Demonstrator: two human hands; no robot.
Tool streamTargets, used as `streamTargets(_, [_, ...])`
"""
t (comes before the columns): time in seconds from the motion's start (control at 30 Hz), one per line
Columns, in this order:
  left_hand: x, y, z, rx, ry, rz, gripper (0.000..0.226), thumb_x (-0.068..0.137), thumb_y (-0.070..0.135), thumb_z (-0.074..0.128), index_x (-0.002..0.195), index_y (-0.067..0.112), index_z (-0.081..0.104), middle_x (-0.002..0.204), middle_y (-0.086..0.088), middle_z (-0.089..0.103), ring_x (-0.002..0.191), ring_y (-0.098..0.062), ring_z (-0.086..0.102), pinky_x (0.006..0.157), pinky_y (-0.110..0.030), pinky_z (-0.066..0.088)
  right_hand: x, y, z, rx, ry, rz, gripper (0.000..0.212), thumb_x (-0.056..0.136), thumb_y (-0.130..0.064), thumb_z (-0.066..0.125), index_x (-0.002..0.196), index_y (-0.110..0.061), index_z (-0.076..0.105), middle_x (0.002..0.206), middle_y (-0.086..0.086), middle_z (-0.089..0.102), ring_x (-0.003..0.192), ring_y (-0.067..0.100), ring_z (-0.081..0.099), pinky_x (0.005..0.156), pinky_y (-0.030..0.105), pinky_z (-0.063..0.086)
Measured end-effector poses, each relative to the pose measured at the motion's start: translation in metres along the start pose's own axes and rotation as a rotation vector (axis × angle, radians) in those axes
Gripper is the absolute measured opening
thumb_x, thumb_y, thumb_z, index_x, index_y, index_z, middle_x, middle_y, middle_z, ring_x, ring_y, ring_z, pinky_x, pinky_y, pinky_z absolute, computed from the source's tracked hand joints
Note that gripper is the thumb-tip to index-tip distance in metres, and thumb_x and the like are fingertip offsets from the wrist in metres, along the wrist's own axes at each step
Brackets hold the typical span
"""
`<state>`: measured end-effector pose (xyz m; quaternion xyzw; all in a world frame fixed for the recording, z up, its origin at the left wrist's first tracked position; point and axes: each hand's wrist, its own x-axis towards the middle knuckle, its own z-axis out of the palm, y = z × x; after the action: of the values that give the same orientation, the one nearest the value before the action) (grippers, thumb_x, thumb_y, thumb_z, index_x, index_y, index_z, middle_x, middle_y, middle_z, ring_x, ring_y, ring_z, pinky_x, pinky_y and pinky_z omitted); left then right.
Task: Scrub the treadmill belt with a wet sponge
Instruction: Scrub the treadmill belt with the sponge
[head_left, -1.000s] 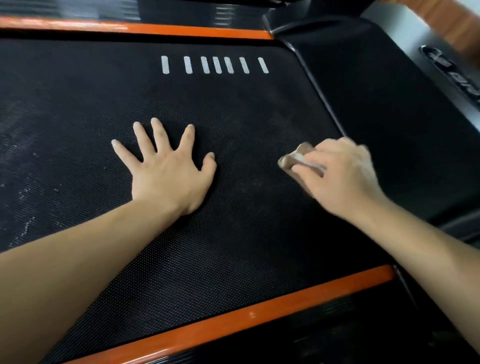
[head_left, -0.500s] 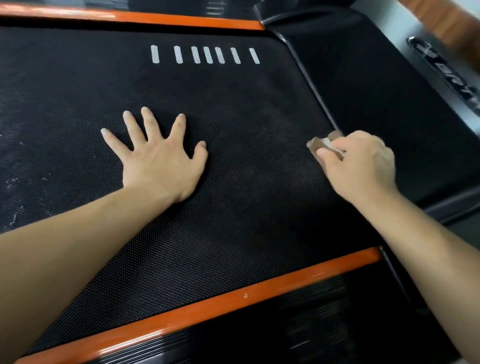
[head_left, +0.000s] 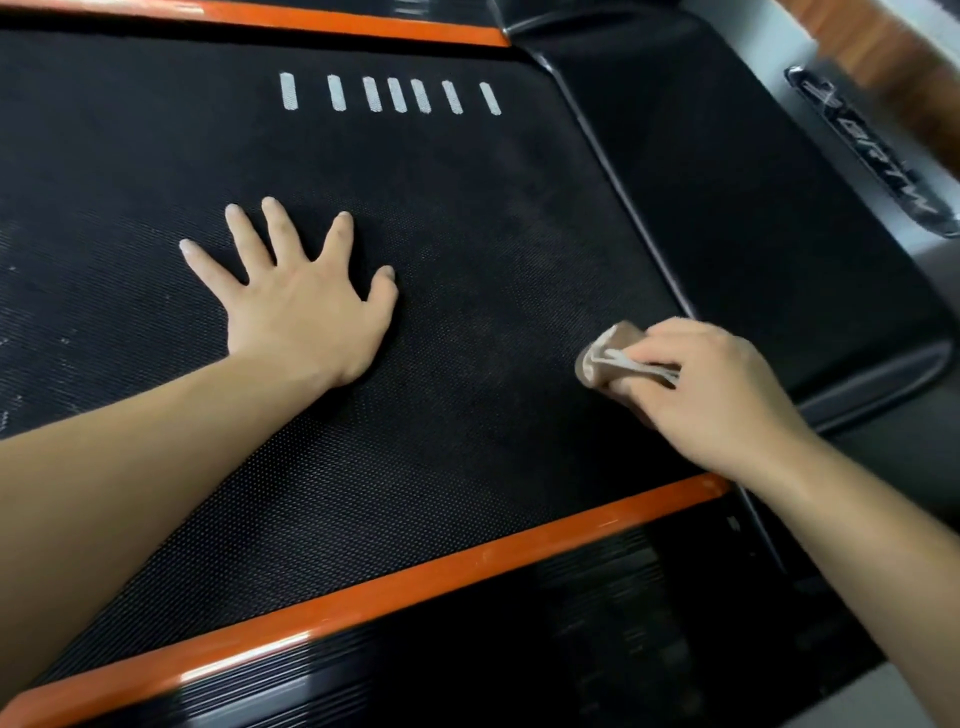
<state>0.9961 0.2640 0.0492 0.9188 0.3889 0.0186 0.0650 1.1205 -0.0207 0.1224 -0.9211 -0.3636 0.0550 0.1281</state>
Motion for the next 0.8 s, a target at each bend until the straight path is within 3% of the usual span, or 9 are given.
streamTargets(0.07, [0.000,-0.001,-0.001,0.001,-0.001,0.000,0.074,0.096,0.071,0.016,0.160,0.034,0.017,0.169,-0.023,0.003,0.154,-0.047,-0.008,0.115,-0.075,-0.007,0.004,0.005,-0.011,-0.010,-0.060,-0.020,0.007,0.084,-0.029,0.074,0.090,-0.032,0.078,0.090,-0.010,0.066,0.085,0.014,0.061,0.077,0.033,0.045])
streamTargets(0.23, [-0.001,-0.001,-0.003,-0.015,-0.006,0.007,0.073,0.097,0.071,0.017,0.160,0.034,0.019,0.169,-0.023,0.003,0.154,-0.047,-0.008,0.115,-0.076,-0.008,0.002,0.012,-0.007,-0.100,0.053,0.072,0.014,0.087,-0.026,0.074,0.100,-0.026,0.077,0.101,-0.004,0.067,0.093,0.026,0.063,0.079,0.042,0.051])
streamTargets(0.43, [-0.002,-0.001,-0.005,-0.036,-0.014,0.008,0.073,0.097,0.070,0.018,0.159,0.033,0.020,0.169,-0.024,0.003,0.154,-0.047,-0.008,0.115,-0.076,-0.009,-0.031,0.006,-0.008,-0.207,0.035,0.129,0.011,0.089,-0.037,0.068,0.099,-0.033,0.072,0.089,-0.008,0.059,0.076,0.021,0.050,0.065,0.032,0.034])
streamTargets(0.63, [-0.005,-0.005,-0.011,-0.085,-0.050,0.026,0.070,0.098,0.068,0.025,0.158,0.032,0.026,0.169,-0.022,0.004,0.155,-0.044,-0.008,0.116,-0.074,-0.010,-0.053,-0.022,0.008,-0.216,0.070,0.117,0.024,0.089,-0.039,0.070,0.112,-0.031,0.071,0.089,-0.006,0.060,0.085,0.031,0.064,0.065,0.032,0.034])
streamTargets(0.8, [-0.019,-0.032,-0.024,-0.224,-0.071,0.171,0.060,0.100,0.054,0.043,0.152,0.024,0.040,0.168,-0.017,0.017,0.157,-0.035,0.002,0.123,-0.062,-0.005,-0.057,-0.055,0.014,-0.133,0.018,0.084,0.025,0.090,-0.047,0.068,0.111,-0.032,0.070,0.094,-0.003,0.067,0.088,0.029,0.066,0.071,0.037,0.049])
